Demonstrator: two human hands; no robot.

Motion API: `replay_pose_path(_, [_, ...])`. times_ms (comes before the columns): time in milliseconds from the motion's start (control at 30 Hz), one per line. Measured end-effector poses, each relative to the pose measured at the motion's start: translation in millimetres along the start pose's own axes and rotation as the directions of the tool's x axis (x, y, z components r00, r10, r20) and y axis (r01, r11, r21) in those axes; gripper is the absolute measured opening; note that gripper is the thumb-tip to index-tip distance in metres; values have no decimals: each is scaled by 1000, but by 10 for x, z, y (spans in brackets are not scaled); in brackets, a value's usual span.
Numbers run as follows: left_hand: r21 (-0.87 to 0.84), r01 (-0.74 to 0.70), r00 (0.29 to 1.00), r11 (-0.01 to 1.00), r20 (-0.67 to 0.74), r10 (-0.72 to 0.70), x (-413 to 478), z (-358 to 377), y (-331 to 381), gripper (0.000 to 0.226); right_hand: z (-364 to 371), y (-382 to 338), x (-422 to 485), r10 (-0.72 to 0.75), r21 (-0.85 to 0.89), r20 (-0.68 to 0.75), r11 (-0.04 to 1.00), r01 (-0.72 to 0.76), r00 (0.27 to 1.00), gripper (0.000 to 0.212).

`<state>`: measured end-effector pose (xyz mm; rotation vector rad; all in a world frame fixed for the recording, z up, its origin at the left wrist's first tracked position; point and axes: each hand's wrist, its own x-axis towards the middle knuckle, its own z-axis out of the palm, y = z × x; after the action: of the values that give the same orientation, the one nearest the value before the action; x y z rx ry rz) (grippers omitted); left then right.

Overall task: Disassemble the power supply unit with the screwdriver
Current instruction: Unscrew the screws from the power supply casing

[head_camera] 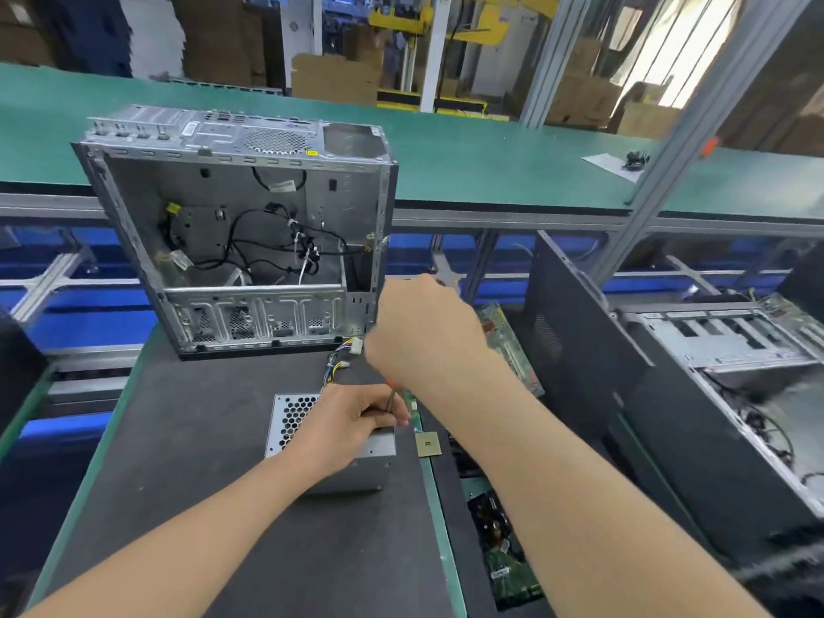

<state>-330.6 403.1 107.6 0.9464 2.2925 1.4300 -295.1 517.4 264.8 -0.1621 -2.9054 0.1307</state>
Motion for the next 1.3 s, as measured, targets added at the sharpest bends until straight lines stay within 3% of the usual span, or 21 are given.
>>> replay_pose_path(100, [7, -20, 1000, 1000, -2, 20, -4, -8, -14, 27, 76, -38, 23, -78, 39, -7, 996, 79, 997, 34])
replay_pose_path(200, [16, -5, 999, 1000, 41, 4, 28, 2, -30, 33, -4, 50, 105, -311, 16, 101, 950, 311, 945, 36])
replay_pose_path(333, [9, -26, 998, 1000, 53, 25, 42, 18, -53, 33, -220, 235, 269, -728, 39, 288, 658, 752, 623, 26])
replay_pose_path(400, [4, -26, 999, 1000, 38, 25, 44, 18, -52, 33, -269, 306, 335, -768, 52, 308, 603, 796, 562, 24])
replay_pose_path(467, [24, -14, 999, 1000, 31, 13, 50, 26, -41, 35, -277, 348, 347, -744, 54, 295, 639, 767, 599, 22])
replay_pose_path(567, [24, 9, 1000, 1000, 19, -10, 41, 38, -20, 38, -203, 326, 202, -616, 86, 199, 786, 613, 762, 13])
replay_pose_path(633, [21, 23, 1000, 1000, 10, -24, 29, 42, 6, 37, -106, 259, 55, -431, 59, 45, 902, 428, 901, 16])
replay_pose_path(700, [23, 28, 1000, 999, 1, -28, 11, 45, 62, 40, -12, 158, -58, -196, -5, -81, 981, 196, 977, 27])
replay_pose_path(767, [25, 24, 1000, 999, -19, -24, -13, 47, 122, 62, 62, 82, -102, -24, -33, -121, 999, 20, 992, 43])
replay_pose_path(867, [44, -15, 999, 999, -28, 17, -25, 44, 141, 81, 88, 39, -104, 51, 27, -103, 998, -48, 993, 51])
replay_pose_path(1000, [80, -20, 1000, 997, 18, 19, 6, 9, 30, 48, 40, 103, -46, -127, 10, -32, 992, 128, 991, 32])
replay_pose_path(1067, [81, -16, 999, 997, 32, 13, 16, 5, 13, 34, -57, 181, 39, -372, 27, 94, 928, 371, 923, 16])
replay_pose_path(1167, [56, -12, 999, 998, 33, 10, 14, 17, 21, 31, -225, 319, 197, -718, 101, 245, 687, 720, 651, 12])
replay_pose_path(1233, [51, -18, 999, 999, 28, 17, 6, 21, 36, 31, -298, 358, 277, -804, 116, 289, 568, 815, 519, 12])
replay_pose_path(1300, [30, -8, 1000, 1000, 18, 7, 11, 13, 44, 33, -311, 373, 318, -832, 102, 283, 520, 848, 477, 13])
